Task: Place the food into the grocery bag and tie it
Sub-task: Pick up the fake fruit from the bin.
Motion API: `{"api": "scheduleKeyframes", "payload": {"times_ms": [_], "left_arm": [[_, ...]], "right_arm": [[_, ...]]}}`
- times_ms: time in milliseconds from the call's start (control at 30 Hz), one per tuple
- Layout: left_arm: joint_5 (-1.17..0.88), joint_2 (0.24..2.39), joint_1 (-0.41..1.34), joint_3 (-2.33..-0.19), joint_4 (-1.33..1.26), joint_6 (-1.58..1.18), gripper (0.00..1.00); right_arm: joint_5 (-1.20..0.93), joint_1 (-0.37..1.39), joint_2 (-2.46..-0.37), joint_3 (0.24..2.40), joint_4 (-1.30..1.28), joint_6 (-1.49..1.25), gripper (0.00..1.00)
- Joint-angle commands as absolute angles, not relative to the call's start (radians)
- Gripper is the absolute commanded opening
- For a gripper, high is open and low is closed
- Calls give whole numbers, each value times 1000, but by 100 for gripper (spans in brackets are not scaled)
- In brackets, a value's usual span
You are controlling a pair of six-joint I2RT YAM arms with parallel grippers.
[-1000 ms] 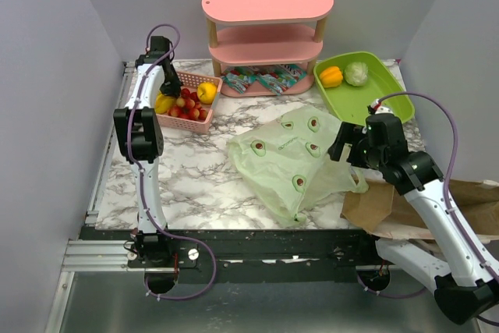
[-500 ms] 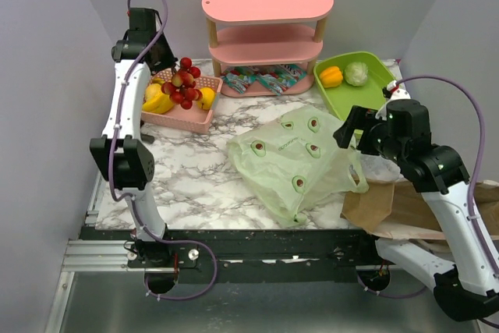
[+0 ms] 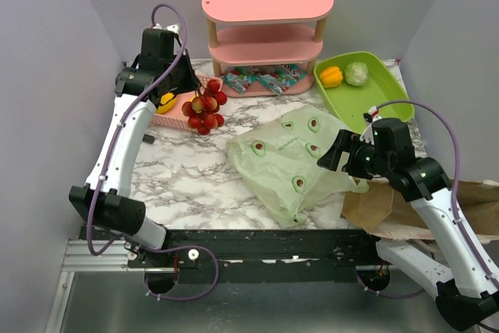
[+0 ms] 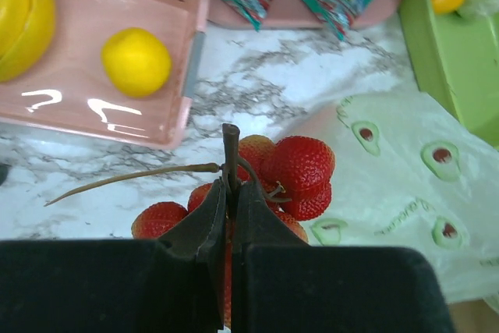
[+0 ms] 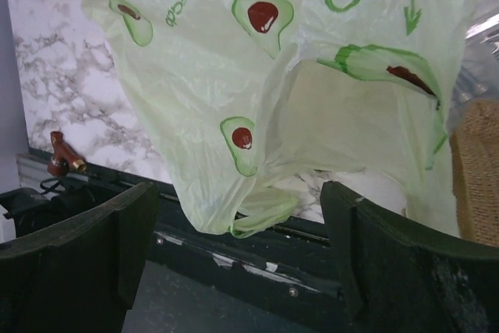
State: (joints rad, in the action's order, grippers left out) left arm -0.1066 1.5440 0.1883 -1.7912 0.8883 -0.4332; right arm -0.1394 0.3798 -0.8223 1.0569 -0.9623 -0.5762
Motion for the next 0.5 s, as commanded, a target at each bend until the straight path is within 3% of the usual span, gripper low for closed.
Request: {"api": "scheduleKeyframes", "payload": {"times_ms": [0,467], "left_arm": [[-157,1425,281,-1775,920,-421,0],[-365,1088,409,-1498,842,-463,0]], "right_arm": [[-249,380,-826,987,-883,-623,91],[-222,380,-826,803,-691,-710,76]]}}
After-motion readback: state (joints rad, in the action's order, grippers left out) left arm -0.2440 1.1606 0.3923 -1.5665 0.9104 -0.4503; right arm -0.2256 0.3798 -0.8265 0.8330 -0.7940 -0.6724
